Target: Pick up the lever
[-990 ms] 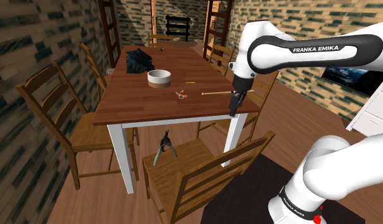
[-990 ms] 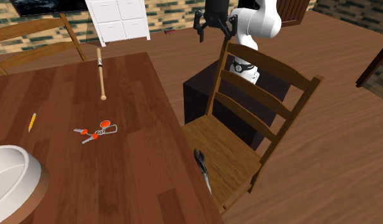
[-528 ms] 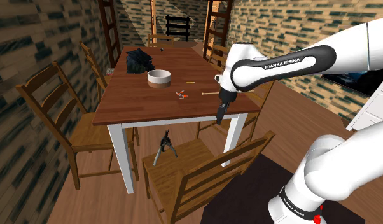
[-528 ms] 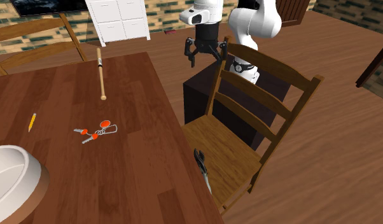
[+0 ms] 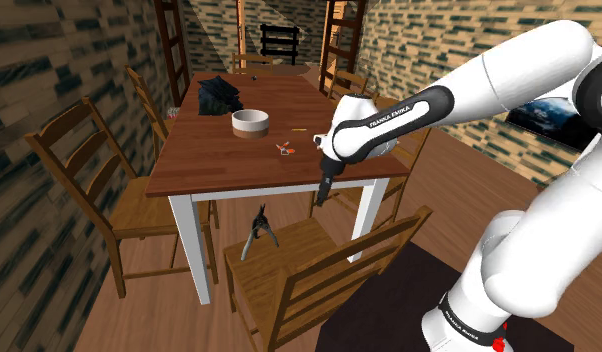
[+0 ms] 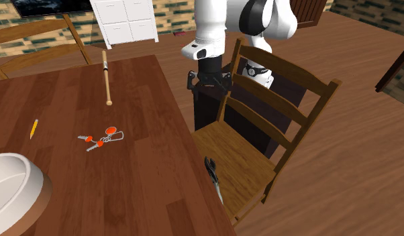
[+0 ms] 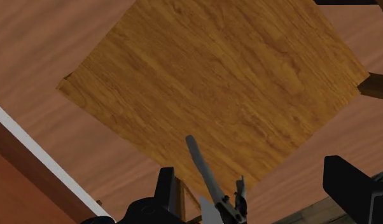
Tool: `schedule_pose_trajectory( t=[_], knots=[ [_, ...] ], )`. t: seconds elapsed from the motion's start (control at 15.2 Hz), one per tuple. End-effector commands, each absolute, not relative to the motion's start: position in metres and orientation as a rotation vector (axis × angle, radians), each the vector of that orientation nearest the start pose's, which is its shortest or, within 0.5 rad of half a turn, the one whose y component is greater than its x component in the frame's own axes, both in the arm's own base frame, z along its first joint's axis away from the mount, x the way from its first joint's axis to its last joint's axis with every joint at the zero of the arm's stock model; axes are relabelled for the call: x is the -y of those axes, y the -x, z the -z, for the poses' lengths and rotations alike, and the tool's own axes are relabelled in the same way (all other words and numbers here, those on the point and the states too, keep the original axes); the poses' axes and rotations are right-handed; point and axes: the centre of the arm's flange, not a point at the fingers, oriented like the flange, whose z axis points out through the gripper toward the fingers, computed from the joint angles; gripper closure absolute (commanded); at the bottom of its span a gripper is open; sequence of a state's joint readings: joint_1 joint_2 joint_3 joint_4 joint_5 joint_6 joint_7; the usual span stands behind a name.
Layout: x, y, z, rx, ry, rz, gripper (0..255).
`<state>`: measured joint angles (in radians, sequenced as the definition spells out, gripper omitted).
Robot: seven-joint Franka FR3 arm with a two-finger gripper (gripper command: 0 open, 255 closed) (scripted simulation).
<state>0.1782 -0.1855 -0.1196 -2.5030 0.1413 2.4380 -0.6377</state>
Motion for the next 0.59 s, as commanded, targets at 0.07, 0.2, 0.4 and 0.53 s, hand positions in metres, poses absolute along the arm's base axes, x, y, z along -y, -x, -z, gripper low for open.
schedule_pose_trajectory(
  t=[0.07,0.2,0.4,0.53],
  knots=[
    [-0.036,-0.485,-0.334,0.985,2.868,0.275,0],
    [-0.044,-0.501,-0.317,1.043,2.831,0.306,0],
    [-0.057,-0.524,-0.291,1.128,2.774,0.351,0],
    [-0.067,-0.54,-0.275,1.184,2.734,0.38,0]
  ],
)
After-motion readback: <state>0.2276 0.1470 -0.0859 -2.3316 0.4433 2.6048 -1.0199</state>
